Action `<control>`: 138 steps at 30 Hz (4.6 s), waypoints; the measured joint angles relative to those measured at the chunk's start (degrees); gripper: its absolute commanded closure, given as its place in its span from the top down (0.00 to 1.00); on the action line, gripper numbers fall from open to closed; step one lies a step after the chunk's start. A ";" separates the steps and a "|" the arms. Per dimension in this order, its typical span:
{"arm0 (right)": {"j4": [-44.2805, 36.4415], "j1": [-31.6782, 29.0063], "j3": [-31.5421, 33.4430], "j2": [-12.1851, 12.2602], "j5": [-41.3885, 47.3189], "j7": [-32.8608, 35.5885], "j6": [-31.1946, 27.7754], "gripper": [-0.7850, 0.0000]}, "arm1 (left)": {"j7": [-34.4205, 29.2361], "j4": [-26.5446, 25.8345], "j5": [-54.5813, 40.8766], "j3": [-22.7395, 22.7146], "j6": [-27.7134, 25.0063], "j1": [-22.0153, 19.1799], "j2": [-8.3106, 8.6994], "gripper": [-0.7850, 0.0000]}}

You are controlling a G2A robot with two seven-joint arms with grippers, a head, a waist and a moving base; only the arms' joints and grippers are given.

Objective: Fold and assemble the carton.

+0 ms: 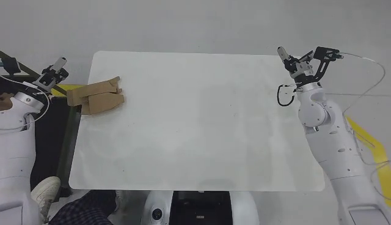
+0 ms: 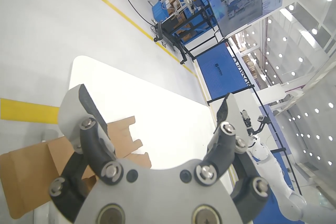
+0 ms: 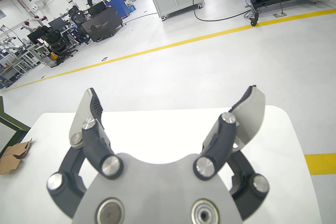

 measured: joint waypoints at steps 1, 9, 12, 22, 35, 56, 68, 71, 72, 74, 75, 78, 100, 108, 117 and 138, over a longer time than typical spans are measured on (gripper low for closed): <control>0.00 0.00 0.00 0.00 0.00 0.00 0.00 1.00 | 0.00 0.00 0.00 0.01 0.00 0.00 0.00 1.00; 0.00 0.00 0.00 0.00 0.00 0.00 0.00 1.00 | 0.03 -0.03 0.04 0.03 -0.03 0.00 -0.01 1.00; 0.00 0.00 0.00 0.00 0.00 0.00 0.00 1.00 | 0.03 -0.03 0.04 0.03 -0.03 0.00 -0.01 1.00; 0.00 0.00 0.00 0.00 0.00 0.00 0.00 1.00 | 0.71 -0.60 1.09 -0.33 1.06 0.72 0.14 1.00; 0.00 0.00 0.00 0.00 0.00 0.00 0.00 1.00 | -7.17 12.09 6.70 -7.19 3.08 -6.01 4.35 1.00; 0.00 0.00 0.00 0.00 0.00 0.00 0.00 1.00 | -2.83 33.15 20.31 2.72 -0.71 -16.10 4.16 1.00; 0.00 0.00 0.00 0.00 0.00 0.00 0.00 1.00 | -2.77 39.34 20.63 7.19 -1.66 -18.90 1.76 0.86; 0.00 0.00 0.00 0.00 0.00 0.00 0.00 1.00 | -2.33 40.07 20.42 7.97 -1.45 -19.36 1.17 0.71; 0.00 0.00 0.00 0.00 0.00 0.00 0.00 1.00 | -2.13 40.24 20.42 8.18 -1.35 -19.47 1.03 0.66; 0.00 0.00 0.00 0.00 0.00 0.00 0.00 1.00 | -1.92 40.63 20.11 8.52 -1.18 -19.73 0.73 0.65; 0.00 0.00 0.00 0.00 0.00 0.00 0.00 1.00 | -1.94 40.81 19.79 8.59 -1.11 -19.86 0.61 0.64; 0.00 0.00 0.00 0.00 0.00 0.00 0.00 1.00 | -2.76 41.41 18.12 8.52 -1.05 -20.25 0.28 0.62; 0.00 0.00 0.00 0.00 0.00 0.00 0.00 1.00 | -17.96 40.72 3.12 5.16 -1.40 -22.07 0.39 0.00; 0.00 0.00 0.00 0.00 0.00 0.00 0.00 1.00 | -25.76 37.50 -4.93 3.35 -1.18 -23.97 0.71 0.00; 0.00 0.00 0.00 0.00 0.00 0.00 0.00 1.00 | -29.16 30.95 -12.13 6.22 2.34 -23.55 -1.23 0.00; 0.00 0.00 0.00 0.00 0.00 0.00 0.00 1.00 | -23.89 11.29 -23.57 21.91 7.46 -23.92 -9.56 0.00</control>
